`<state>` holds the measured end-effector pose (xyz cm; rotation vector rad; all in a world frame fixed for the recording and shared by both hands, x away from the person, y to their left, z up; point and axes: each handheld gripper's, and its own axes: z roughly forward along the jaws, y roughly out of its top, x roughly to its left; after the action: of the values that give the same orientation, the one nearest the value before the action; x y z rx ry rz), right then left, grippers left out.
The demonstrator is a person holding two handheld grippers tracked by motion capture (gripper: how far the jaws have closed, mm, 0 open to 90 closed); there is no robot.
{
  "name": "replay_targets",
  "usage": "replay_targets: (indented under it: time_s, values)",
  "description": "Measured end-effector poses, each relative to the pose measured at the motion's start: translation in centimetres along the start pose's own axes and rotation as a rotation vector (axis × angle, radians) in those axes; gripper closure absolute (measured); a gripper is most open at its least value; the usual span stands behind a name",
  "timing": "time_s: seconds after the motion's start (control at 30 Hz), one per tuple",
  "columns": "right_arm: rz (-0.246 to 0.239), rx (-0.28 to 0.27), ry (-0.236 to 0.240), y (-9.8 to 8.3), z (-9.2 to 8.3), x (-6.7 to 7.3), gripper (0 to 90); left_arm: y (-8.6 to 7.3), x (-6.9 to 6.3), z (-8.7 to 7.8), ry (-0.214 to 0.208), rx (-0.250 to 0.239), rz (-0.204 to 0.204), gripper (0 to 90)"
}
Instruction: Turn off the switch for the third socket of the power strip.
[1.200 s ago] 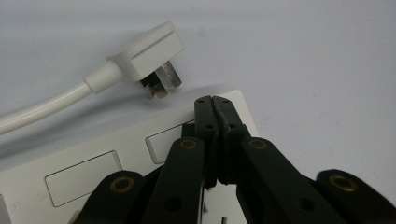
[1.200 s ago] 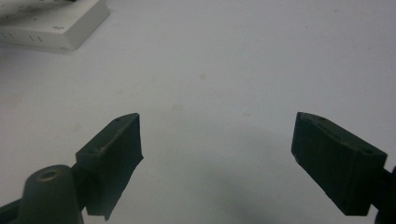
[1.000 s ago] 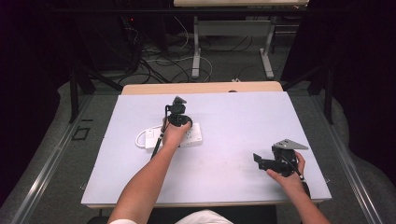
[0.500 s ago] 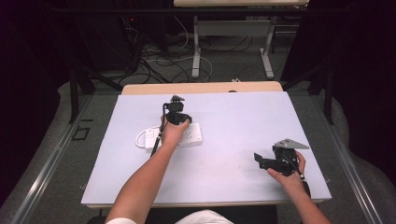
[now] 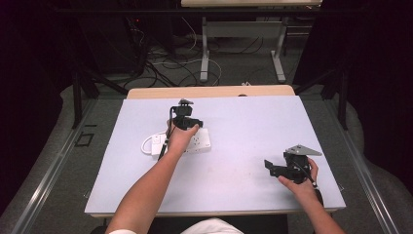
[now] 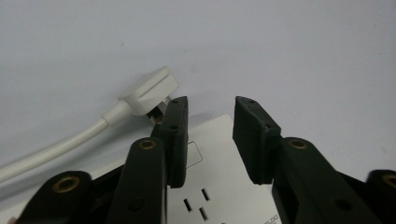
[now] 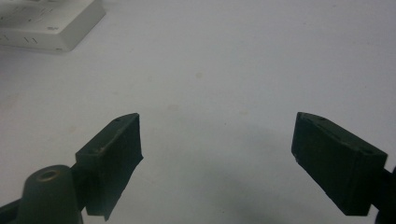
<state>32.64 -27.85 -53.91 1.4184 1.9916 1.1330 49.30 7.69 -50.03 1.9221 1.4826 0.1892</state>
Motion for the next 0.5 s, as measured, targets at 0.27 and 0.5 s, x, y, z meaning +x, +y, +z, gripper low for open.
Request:
replay_targets:
  time_s: [0.27,0.5]
  values:
    - [-0.007,-0.004,0.004,0.0,0.1,0.0,15.5,0.1,0.0,-0.8,-0.002,-0.027,0.011,52.0]
    - [0.009,-0.002,0.006,0.1,0.2,0.1,15.4,0.1,-0.1,-1.8,-0.009,-0.039,0.03,44.7]
